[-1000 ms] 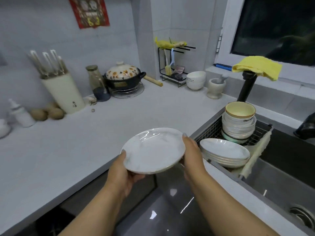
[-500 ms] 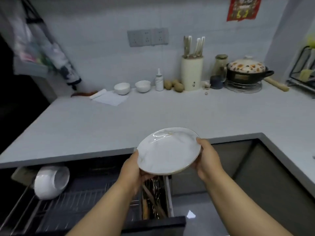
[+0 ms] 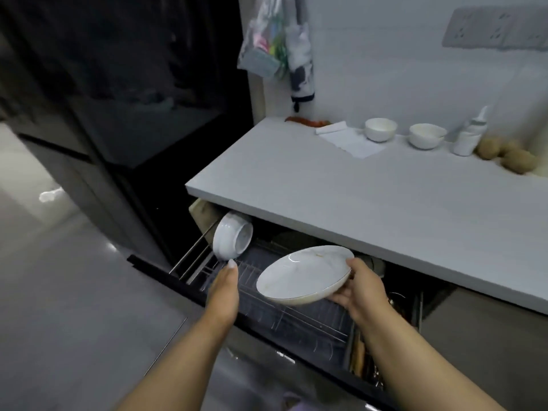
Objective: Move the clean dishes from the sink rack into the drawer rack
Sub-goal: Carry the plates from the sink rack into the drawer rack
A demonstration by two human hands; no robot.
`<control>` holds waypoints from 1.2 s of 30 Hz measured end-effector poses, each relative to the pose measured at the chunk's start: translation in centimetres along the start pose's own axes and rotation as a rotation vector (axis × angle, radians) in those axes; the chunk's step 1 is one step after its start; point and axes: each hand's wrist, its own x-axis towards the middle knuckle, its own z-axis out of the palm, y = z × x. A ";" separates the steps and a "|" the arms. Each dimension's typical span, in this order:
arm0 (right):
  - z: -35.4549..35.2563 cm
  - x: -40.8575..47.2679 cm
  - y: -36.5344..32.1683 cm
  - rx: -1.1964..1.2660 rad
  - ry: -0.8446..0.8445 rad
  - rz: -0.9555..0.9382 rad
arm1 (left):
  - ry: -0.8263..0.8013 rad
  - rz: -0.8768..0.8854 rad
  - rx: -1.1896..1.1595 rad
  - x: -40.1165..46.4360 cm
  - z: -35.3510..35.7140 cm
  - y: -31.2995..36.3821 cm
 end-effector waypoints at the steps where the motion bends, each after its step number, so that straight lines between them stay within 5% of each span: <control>1: 1.2 0.9 0.6 -0.032 -0.015 0.021 | 0.017 -0.014 -0.005 0.9 -0.9 -0.8; 6: 6.5 6.9 3.6 -0.161 -0.055 0.102 | 0.080 -0.035 0.138 3.9 -3.9 -1.8; 13: 12.6 16.0 6.6 -0.280 -0.083 0.207 | 0.011 0.036 0.759 11.0 -4.8 -4.3; 20: 17.8 22.7 8.3 -0.314 -0.070 0.221 | -0.020 0.170 1.090 16.9 -4.7 -7.2; 27: 21.8 25.4 9.4 -0.406 -0.040 0.203 | -0.023 0.229 1.173 18.4 -4.7 -7.7; 36: 25.5 26.8 9.7 -0.485 -0.009 0.179 | 0.021 0.241 1.009 18.6 -4.9 -8.4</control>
